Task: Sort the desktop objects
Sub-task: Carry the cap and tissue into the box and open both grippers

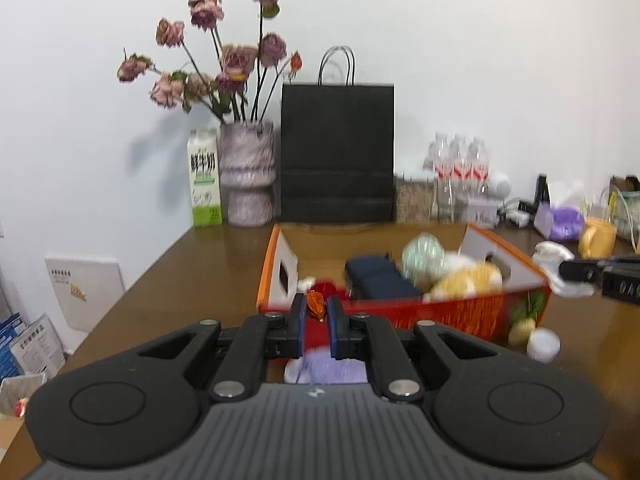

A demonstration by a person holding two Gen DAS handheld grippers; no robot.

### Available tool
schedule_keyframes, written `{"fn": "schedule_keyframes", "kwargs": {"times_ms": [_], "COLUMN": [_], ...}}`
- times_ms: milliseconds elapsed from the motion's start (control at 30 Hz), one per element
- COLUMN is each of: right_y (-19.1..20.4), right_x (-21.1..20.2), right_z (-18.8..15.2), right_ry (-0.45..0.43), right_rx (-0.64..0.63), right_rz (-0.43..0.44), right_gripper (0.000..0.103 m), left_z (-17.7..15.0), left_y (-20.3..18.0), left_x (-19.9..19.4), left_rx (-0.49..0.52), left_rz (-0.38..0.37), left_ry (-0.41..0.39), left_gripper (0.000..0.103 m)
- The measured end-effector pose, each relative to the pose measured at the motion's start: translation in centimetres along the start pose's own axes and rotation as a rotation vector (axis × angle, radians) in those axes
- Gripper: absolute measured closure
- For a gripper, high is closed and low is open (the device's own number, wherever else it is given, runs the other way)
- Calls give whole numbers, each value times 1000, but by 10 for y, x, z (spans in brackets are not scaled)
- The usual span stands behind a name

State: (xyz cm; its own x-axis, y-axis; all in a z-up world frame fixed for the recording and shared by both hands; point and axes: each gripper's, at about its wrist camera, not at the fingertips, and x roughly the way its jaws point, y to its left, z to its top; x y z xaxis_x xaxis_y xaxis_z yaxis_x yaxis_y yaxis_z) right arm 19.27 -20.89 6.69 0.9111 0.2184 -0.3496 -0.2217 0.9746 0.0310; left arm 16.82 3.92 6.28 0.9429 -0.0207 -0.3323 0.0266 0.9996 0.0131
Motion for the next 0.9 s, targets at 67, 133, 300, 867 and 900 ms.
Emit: {"fn": "schedule_keyframes", "kwargs": {"times_ms": [67, 133, 300, 867, 900], "right_y": [1, 2, 3, -14, -15], "right_x": [8, 17, 51, 186, 187], "right_z": [9, 19, 43, 47, 45], "right_ry": [-10, -22, -28, 132, 140], "right_rx": [4, 9, 18, 93, 96], "right_rz": [0, 5, 3, -25, -25], "right_gripper": [96, 96, 96, 96, 96], "left_z": [11, 22, 44, 43, 40], "left_y": [-1, -4, -9, -5, -5], "left_x": [9, 18, 51, 188, 189], "left_rx": [-8, -13, -31, -61, -55], "left_rz": [-7, -15, -25, 35, 39], "left_ry": [-19, -35, -44, 126, 133], "left_gripper": [92, 92, 92, 92, 92]}}
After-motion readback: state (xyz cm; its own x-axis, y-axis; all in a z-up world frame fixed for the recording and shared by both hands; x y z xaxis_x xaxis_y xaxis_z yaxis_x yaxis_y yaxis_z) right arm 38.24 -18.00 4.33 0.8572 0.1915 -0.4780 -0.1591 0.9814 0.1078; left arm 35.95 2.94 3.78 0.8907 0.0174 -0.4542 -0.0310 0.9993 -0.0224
